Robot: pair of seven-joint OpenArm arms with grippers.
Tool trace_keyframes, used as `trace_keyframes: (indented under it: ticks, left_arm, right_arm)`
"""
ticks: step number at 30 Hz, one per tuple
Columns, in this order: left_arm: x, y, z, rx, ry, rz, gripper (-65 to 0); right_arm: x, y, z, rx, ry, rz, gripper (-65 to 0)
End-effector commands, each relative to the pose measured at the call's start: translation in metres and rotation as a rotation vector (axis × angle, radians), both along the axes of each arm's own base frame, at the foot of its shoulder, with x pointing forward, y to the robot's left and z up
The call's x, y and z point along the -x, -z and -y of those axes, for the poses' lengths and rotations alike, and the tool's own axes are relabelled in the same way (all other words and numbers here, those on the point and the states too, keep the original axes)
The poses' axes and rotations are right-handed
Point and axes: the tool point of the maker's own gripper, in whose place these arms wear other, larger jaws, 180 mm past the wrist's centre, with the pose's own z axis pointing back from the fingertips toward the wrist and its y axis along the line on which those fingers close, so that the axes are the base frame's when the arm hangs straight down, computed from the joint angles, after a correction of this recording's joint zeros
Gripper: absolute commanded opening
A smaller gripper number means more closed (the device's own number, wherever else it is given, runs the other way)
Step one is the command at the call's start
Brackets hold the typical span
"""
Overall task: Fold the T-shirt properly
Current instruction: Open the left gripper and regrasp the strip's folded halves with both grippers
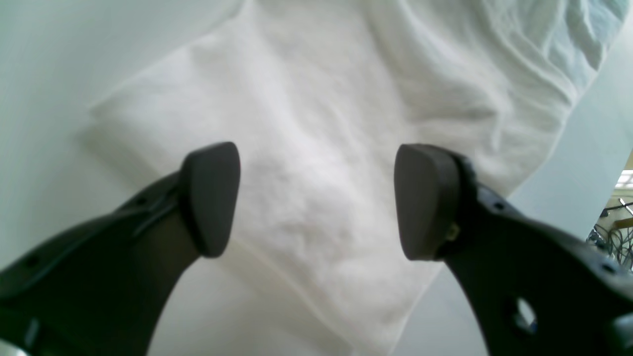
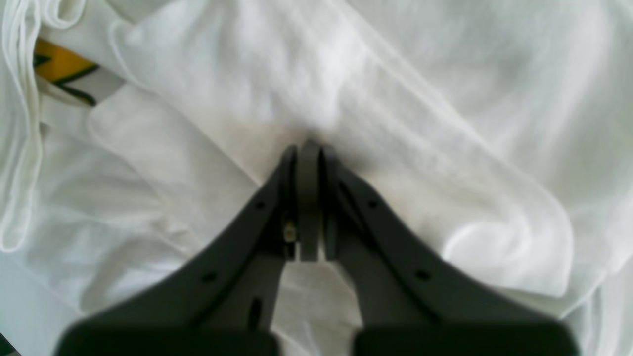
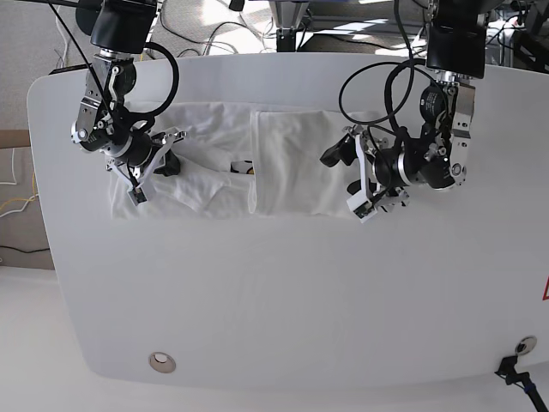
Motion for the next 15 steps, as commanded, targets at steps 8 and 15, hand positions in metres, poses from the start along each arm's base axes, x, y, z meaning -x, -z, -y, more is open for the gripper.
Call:
trace_keyframes:
  ticks: [8,15]
  left_arm:
    - [-0.008,-0.003,0.007,-0.009,0.011,0.047,-65.0]
    - [-0.008,0.005,0.003,0.006,-0.008,0.030,-65.0]
  right_arm:
    - [-0.014,-0.037,0.007,0.086,-0.025,0.101,-65.0]
    - [-0.023,-0.073,0.006,0.155,-0.051,0.181,-65.0]
